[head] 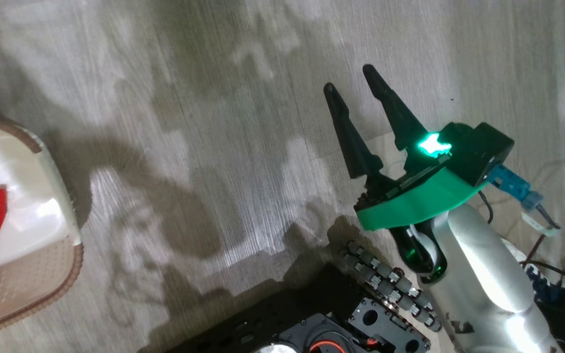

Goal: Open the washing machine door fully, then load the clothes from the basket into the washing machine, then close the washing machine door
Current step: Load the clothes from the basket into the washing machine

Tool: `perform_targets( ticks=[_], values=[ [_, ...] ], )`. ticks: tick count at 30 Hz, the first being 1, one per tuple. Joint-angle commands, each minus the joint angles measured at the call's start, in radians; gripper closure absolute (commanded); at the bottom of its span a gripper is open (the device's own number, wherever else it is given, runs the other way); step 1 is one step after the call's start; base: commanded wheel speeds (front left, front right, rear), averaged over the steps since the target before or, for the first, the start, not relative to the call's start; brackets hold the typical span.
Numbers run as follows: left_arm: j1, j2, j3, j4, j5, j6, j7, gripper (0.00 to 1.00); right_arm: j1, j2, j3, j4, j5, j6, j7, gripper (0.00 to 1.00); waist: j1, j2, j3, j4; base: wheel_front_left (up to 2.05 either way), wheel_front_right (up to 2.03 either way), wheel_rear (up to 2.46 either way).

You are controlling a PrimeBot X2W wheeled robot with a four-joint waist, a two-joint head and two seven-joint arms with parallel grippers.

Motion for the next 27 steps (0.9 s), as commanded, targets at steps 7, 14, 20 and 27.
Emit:
perform_targets(
  ticks=[7, 14, 20, 27],
  values=[
    [-0.091, 0.053, -0.048, 0.068, 0.026, -0.001, 0.004, 1.00, 0.015, 0.005, 0.011, -0.035, 0.010, 0.000, -0.006, 0.00, -0.0001, 0.0000, 0.026, -0.021, 0.00, 0.00, 0.00],
    [-0.108, 0.048, -0.065, 0.126, 0.015, 0.000, -0.027, 0.00, 0.006, 0.005, 0.017, -0.036, 0.016, 0.000, -0.006, 0.00, -0.0001, 0.0000, 0.032, -0.020, 0.00, 0.00, 0.00],
    [-0.092, 0.027, -0.082, 0.153, -0.001, 0.000, -0.048, 0.00, 0.000, 0.005, 0.006, -0.026, 0.005, 0.000, -0.006, 0.00, -0.0001, 0.0000, 0.013, -0.005, 0.00, 0.00, 0.00],
    [-0.034, -0.021, -0.085, 0.169, -0.048, -0.001, -0.062, 0.00, 0.003, 0.005, -0.025, -0.008, -0.034, 0.000, -0.006, 0.00, -0.0001, 0.0000, -0.047, 0.040, 0.00, 0.00, 0.00]
  ],
)
